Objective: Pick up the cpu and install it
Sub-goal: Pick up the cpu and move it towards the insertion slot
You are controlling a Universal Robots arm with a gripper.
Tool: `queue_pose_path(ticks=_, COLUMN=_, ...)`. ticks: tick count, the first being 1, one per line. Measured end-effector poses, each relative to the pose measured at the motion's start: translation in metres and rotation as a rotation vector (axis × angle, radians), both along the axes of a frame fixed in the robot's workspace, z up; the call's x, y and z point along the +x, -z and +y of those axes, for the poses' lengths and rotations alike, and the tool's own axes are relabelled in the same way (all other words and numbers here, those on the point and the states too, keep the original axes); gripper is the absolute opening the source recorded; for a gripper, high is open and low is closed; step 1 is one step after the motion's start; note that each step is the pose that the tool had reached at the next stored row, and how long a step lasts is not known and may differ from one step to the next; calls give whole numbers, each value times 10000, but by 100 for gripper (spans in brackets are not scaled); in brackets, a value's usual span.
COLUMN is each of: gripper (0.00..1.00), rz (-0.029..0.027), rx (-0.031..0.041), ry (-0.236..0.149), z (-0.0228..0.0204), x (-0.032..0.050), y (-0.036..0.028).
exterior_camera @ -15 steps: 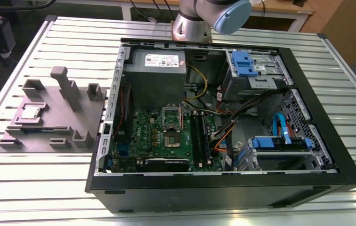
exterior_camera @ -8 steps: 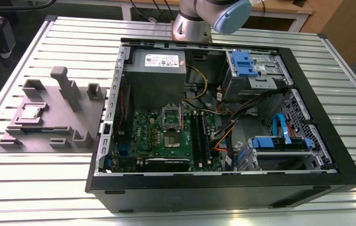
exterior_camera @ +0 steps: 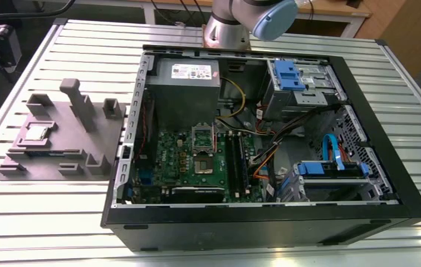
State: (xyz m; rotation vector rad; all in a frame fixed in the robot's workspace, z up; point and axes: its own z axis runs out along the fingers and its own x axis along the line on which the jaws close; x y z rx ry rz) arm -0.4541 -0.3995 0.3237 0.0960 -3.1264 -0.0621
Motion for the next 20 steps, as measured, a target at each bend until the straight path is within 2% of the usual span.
queue_pose_path(ticks=3, gripper=59, rz=-16, rx=-2, ry=-5, z=-1, x=0, y=17)
queue_pose_path(ticks=13, gripper=59, rz=-19, rx=0, ry=-5, z=-4, x=-1, y=45)
queue_pose_path(ticks=20, gripper=59, rz=-20, rx=0, ry=-5, z=-4, x=-1, y=95)
